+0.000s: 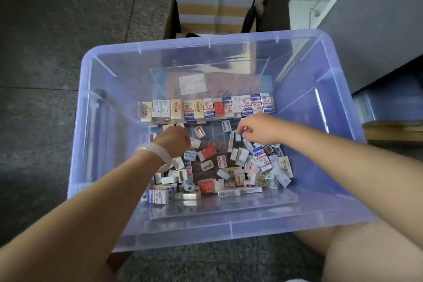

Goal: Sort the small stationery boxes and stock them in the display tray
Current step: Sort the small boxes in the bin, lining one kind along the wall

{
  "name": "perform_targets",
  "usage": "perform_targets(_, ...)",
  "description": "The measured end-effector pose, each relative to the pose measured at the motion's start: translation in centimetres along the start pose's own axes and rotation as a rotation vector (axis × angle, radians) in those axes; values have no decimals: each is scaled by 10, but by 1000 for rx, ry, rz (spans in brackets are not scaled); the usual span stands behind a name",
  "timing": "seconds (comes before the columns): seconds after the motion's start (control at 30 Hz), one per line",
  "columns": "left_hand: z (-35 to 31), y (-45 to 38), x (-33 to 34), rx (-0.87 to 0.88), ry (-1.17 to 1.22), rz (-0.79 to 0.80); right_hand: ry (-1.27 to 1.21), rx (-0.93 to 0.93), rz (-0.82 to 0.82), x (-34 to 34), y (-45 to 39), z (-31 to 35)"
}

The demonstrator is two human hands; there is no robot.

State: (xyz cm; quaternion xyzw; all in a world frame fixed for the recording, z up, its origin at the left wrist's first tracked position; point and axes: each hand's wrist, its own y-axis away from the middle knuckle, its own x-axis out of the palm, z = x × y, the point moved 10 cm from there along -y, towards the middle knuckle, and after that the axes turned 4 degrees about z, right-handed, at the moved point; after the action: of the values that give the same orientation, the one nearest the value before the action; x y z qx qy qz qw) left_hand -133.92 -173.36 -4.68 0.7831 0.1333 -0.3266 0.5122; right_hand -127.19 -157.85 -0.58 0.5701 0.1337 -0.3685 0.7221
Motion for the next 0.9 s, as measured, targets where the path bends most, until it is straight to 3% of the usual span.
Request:
perform_targets(0.07,-8,8,1,87,-211,35,46,-72,10,13,-9,21)
perform_targets(0.23,6,22,9,138,-280,60,314,-174,-10,39,-42,66)
perform_targets(0.37,-9,23,25,305,-432,45,446,-178,-47,53,-57,78)
perform_targets(0.53,-43,23,75,632,-1008,83,434,-159,-23,67,-56,71)
perform_targets(0.73,-45,27,74,621,-1168,39,255,-129,28,80,-58,69)
perform_targets(0.9,-47,34,72,614,-1147,22,319,-80,26,75,-55,68)
